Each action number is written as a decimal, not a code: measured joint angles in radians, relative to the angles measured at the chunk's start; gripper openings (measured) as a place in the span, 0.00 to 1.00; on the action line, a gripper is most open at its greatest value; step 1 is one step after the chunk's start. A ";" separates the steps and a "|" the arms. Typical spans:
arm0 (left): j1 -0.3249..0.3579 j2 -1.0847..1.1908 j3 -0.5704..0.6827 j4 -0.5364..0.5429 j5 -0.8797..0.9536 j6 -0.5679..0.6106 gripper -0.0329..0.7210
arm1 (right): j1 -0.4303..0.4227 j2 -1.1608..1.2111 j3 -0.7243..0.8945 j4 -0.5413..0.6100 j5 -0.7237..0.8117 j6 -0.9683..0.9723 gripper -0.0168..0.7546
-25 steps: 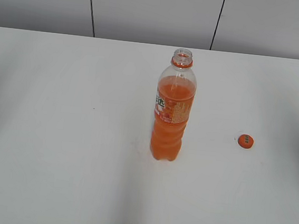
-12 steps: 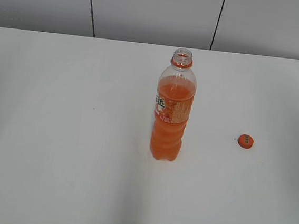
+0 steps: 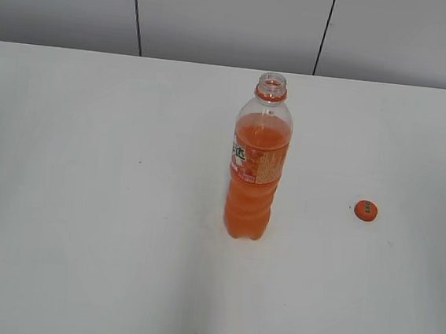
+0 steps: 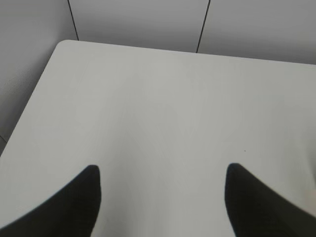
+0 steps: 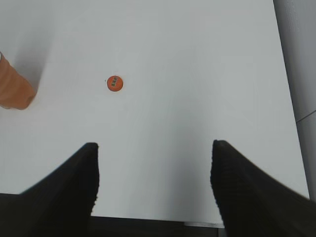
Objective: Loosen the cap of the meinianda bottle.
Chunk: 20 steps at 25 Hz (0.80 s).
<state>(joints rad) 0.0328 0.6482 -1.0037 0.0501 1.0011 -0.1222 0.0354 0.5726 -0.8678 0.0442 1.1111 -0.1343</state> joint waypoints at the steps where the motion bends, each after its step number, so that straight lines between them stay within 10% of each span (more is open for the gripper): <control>1: 0.000 -0.012 0.021 0.000 0.000 0.000 0.68 | 0.000 -0.017 0.019 0.000 -0.002 0.000 0.71; 20: 0.000 -0.414 0.345 -0.033 0.038 0.000 0.68 | 0.000 -0.316 0.250 0.051 -0.021 0.007 0.71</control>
<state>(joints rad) 0.0328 0.2343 -0.6586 0.0174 1.0386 -0.1219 0.0354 0.2563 -0.6181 0.0948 1.0897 -0.1272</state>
